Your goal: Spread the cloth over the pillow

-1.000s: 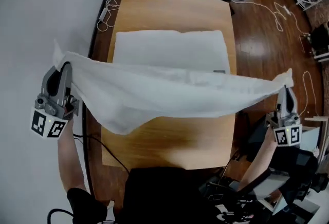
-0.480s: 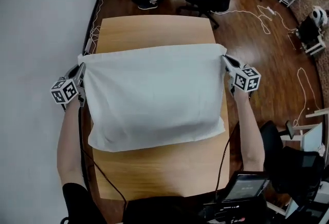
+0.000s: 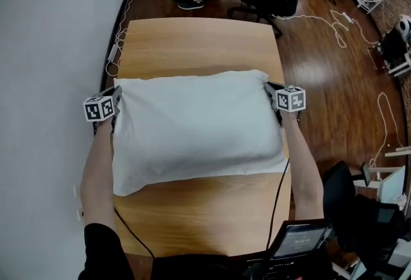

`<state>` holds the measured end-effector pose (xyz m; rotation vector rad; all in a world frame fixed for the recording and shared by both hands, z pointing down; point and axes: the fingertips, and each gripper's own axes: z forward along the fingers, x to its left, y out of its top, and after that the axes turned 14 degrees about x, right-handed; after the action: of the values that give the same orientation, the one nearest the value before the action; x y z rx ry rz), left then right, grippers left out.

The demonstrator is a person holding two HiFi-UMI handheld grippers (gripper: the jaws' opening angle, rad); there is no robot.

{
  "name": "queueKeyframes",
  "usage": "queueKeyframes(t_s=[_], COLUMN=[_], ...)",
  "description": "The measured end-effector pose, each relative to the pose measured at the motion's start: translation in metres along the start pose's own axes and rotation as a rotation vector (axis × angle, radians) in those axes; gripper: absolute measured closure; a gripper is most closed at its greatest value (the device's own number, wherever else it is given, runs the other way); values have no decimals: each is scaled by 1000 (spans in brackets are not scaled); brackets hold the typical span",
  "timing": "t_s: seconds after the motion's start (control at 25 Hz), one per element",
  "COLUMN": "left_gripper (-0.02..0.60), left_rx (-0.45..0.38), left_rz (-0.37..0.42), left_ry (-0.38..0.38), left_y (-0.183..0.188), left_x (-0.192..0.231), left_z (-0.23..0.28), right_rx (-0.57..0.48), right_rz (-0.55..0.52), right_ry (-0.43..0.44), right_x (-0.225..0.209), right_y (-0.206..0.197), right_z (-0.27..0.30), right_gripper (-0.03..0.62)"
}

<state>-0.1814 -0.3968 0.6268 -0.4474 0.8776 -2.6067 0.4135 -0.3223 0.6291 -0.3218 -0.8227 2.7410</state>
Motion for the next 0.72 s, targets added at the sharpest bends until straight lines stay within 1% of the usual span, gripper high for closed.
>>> queueKeyframes(t_s=[0.04, 0.08, 0.12, 0.16, 0.2, 0.24, 0.28, 0.32, 0.4, 0.44, 0.52, 0.56, 0.6, 0.64, 0.68, 0.72], left_gripper=[558, 513, 499, 484, 457, 424, 408, 408, 408, 408, 410, 410, 411, 423, 432, 443], left_rx=[40, 61, 56, 31, -1, -35, -73, -116, -235, -310, -481, -570, -658, -744, -826, -900], left_rz=[-12, -25, -39, -58, -80, -97, -102, -98, -96, -104, -115, -106, -89, -66, -43, -26], left_ry=[-35, -68, -90, -106, -120, -134, -145, -153, -176, -200, -277, -320, -356, -389, -422, -452], left_y=[-11, -17, -19, -19, -19, -18, -13, -5, 2, 1, -6, -10, -19, -32, -48, -66], left_x=[-5, -10, -11, -8, -3, 2, 8, 11, 11, 8, -8, -20, -34, -49, -64, -77], left_z=[15, 23, 23, 16, 5, -8, -25, -48, -114, -155, -239, -281, -325, -367, -407, -441], right_rx=[20, 26, 22, 13, -2, -26, -62, -109, -210, -266, -391, -451, -493, -511, -506, -492], right_rz=[11, 30, 60, 99, 144, 193, 240, 282, 350, 383, 459, 515, 598, 673, 697, 659], right_ry=[11, 21, 30, 38, 41, 35, 21, 5, -22, -22, 9, 26, 33, 23, -10, -49], right_x=[-3, -7, -11, -18, -28, -40, -54, -65, -73, -69, -44, -26, -6, 16, 37, 58], right_y=[-6, -11, -15, -20, -27, -36, -45, -54, -81, -98, -134, -155, -182, -212, -240, -262], right_z=[6, 7, 4, -3, -13, -27, -46, -69, -117, -140, -185, -207, -226, -244, -262, -280], right_gripper=[582, 560, 511, 435, 360, 307, 286, 281, 281, 281, 281, 283, 283, 283, 283, 284])
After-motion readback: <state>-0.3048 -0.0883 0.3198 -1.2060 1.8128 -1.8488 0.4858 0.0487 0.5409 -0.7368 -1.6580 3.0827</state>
